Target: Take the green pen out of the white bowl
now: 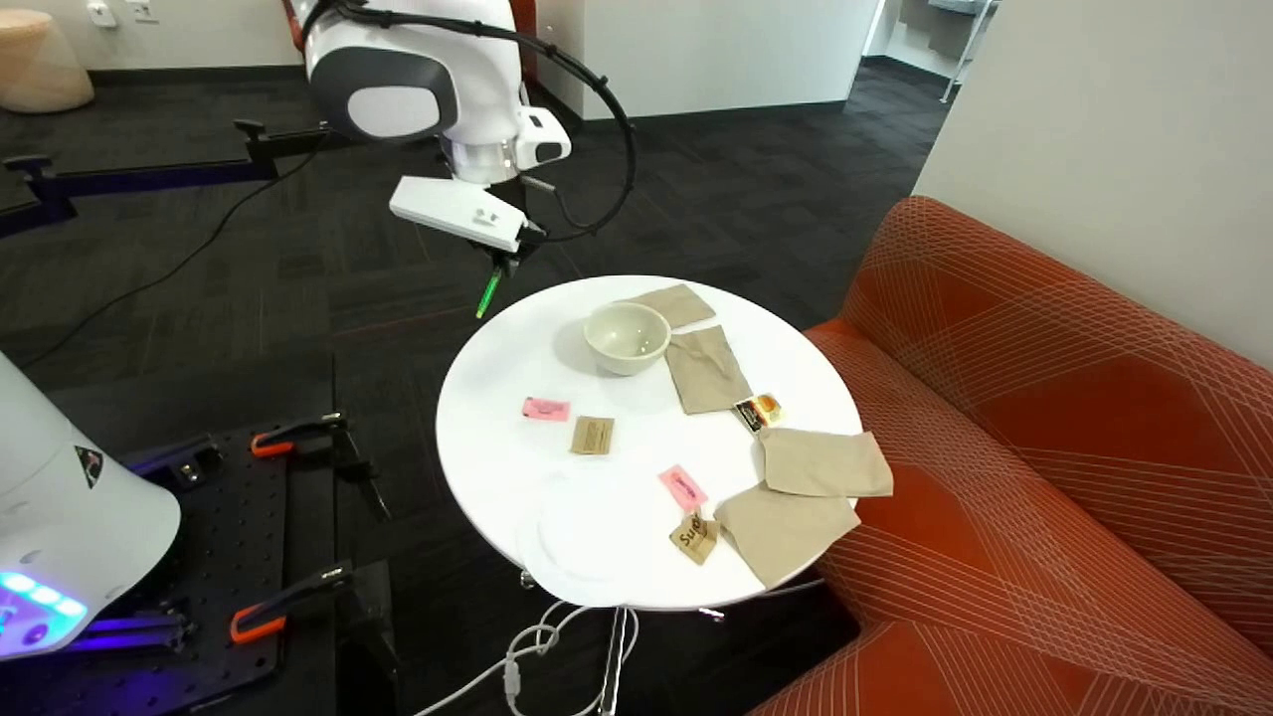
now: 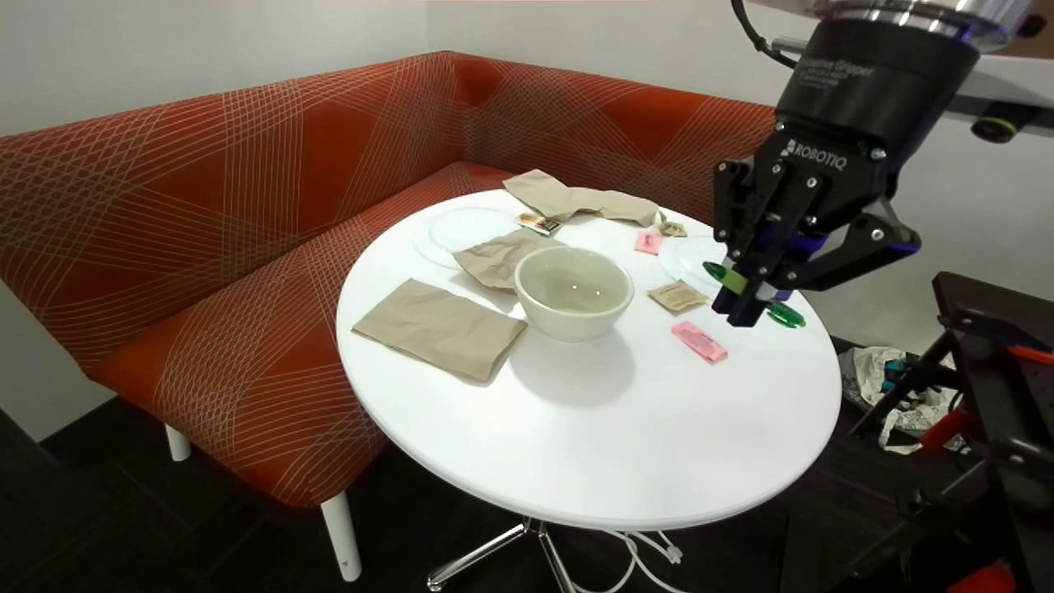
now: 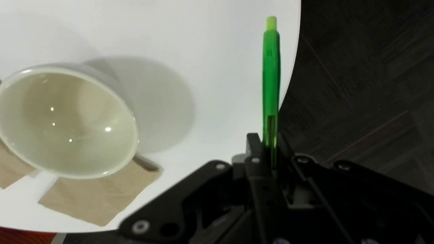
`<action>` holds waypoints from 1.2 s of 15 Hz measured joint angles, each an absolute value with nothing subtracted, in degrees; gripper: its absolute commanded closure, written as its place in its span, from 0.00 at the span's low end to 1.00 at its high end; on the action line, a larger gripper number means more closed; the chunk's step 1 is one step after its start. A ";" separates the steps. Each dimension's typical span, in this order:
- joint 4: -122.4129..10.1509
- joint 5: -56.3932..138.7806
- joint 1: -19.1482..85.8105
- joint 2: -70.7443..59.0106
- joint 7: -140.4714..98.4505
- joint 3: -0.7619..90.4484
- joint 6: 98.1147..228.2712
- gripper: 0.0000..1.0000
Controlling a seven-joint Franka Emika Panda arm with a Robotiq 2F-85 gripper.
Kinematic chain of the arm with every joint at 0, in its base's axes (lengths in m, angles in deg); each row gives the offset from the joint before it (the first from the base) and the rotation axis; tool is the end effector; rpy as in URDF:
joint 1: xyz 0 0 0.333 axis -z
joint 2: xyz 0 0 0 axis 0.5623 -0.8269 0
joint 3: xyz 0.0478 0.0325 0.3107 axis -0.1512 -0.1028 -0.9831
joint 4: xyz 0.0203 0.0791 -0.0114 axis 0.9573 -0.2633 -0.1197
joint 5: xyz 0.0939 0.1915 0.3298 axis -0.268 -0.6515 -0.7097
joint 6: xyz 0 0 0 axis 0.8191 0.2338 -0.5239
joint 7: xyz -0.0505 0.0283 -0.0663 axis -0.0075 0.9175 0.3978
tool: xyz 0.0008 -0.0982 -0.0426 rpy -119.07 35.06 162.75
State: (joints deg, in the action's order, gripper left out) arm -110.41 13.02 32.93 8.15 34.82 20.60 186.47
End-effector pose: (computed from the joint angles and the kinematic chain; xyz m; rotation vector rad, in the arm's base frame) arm 0.4370 0.1548 0.2643 -2.6847 -1.2519 -0.2937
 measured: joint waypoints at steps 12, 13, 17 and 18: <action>-100.85 45.36 29.07 -9.07 12.26 29.77 186.99 0.61; -99.83 46.33 29.01 -10.09 11.35 29.84 186.99 0.55; -97.43 48.66 28.79 -12.23 8.81 30.22 186.98 0.25; -97.16 48.80 28.75 -12.37 8.42 30.34 186.98 0.18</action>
